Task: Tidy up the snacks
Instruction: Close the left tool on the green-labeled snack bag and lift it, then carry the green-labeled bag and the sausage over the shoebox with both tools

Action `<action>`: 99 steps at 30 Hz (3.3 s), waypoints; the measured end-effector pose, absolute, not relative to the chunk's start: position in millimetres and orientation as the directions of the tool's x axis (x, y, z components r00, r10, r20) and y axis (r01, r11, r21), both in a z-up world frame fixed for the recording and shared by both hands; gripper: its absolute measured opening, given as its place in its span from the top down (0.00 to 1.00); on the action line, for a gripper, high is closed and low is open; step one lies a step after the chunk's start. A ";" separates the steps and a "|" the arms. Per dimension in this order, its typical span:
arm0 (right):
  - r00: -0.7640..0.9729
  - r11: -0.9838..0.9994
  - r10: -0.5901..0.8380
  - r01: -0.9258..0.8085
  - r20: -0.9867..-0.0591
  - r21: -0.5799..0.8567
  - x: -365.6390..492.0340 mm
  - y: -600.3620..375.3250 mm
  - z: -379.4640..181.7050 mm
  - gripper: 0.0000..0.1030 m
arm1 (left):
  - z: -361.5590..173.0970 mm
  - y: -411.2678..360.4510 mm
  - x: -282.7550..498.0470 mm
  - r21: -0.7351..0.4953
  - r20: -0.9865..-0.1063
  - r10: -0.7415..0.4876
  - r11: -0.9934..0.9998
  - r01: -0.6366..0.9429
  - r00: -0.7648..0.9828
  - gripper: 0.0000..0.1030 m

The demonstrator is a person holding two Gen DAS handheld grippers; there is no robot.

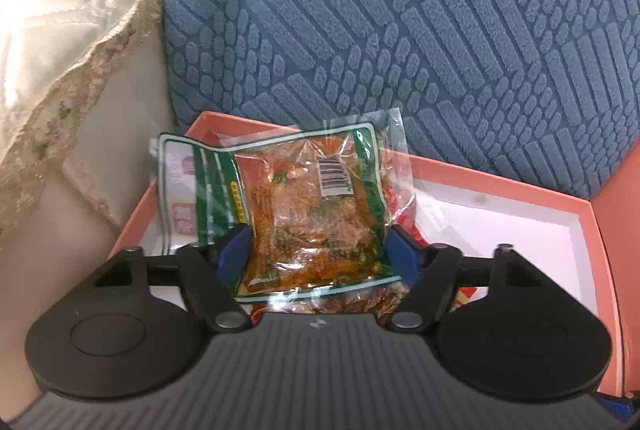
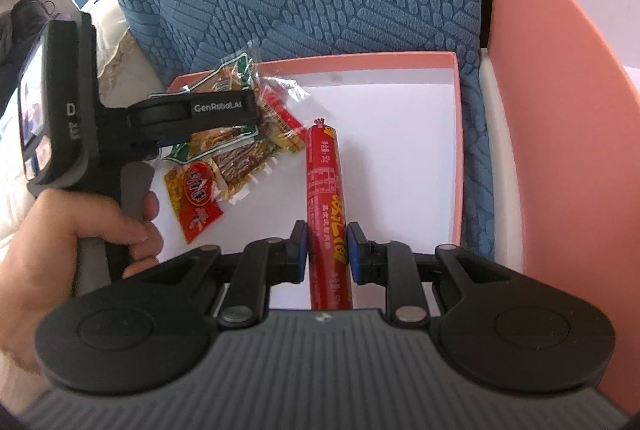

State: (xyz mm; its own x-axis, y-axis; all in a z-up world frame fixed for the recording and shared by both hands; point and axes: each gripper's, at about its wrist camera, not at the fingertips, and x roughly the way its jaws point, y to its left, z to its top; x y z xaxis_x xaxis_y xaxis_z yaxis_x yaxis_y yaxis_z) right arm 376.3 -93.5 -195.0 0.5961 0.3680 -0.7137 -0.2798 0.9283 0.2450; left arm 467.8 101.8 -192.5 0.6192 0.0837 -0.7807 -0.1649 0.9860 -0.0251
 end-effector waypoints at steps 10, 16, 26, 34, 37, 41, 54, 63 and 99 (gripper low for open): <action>0.632 0.934 0.353 -0.279 -0.690 0.221 362.4 -101.5 -185.8 0.77 | -184.4 114.8 439.7 -0.093 -0.774 0.049 0.978 -0.189 0.632 0.53; 0.651 0.932 0.357 -0.293 -0.670 0.213 350.4 -104.1 -175.4 0.77 | -165.8 117.3 408.6 -0.134 -0.759 0.015 0.975 -0.178 0.651 0.53; 0.661 0.928 0.370 -0.286 -0.653 0.237 315.8 -116.8 -168.1 0.77 | -136.2 106.8 358.1 -0.219 -0.728 -0.075 0.967 -0.129 0.681 0.53; 0.673 0.929 0.370 -0.276 -0.641 0.247 286.6 -123.5 -157.6 0.77 | -122.5 101.4 315.7 -0.256 -0.718 -0.120 0.961 -0.099 0.685 0.53; 0.680 0.929 0.370 -0.276 -0.633 0.247 279.3 -129.0 -148.5 0.77 | -114.6 101.3 304.6 -0.269 -0.710 -0.129 0.958 -0.097 0.692 0.53; 0.695 0.931 0.366 -0.278 -0.619 0.238 269.9 -135.1 -132.8 0.77 | -97.6 97.3 293.6 -0.278 -0.692 -0.141 0.957 -0.081 0.708 0.53; 0.756 0.926 0.377 -0.290 -0.534 0.244 255.5 -161.1 -60.7 0.77 | -22.2 64.5 284.1 -0.288 -0.623 -0.186 0.958 -0.002 0.760 0.53; 0.795 0.938 0.345 -0.270 -0.499 0.218 248.2 -194.9 -18.9 0.77 | 21.6 22.8 283.9 -0.302 -0.598 -0.241 0.951 0.063 0.765 0.52; 0.725 0.964 0.203 -0.031 -0.658 0.263 320.1 -379.1 -90.1 0.77 | -87.9 -177.7 363.6 -0.326 -0.761 -0.348 0.935 0.140 0.548 0.49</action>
State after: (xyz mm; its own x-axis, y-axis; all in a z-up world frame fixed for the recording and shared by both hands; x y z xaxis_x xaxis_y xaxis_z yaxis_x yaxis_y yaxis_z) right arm 320.1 -379.1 -90.1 0.7248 0.2031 -0.6583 -0.0311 0.9642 0.2633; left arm 363.6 -177.7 -87.9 0.5477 -0.3480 -0.7609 0.1404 0.9347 -0.3265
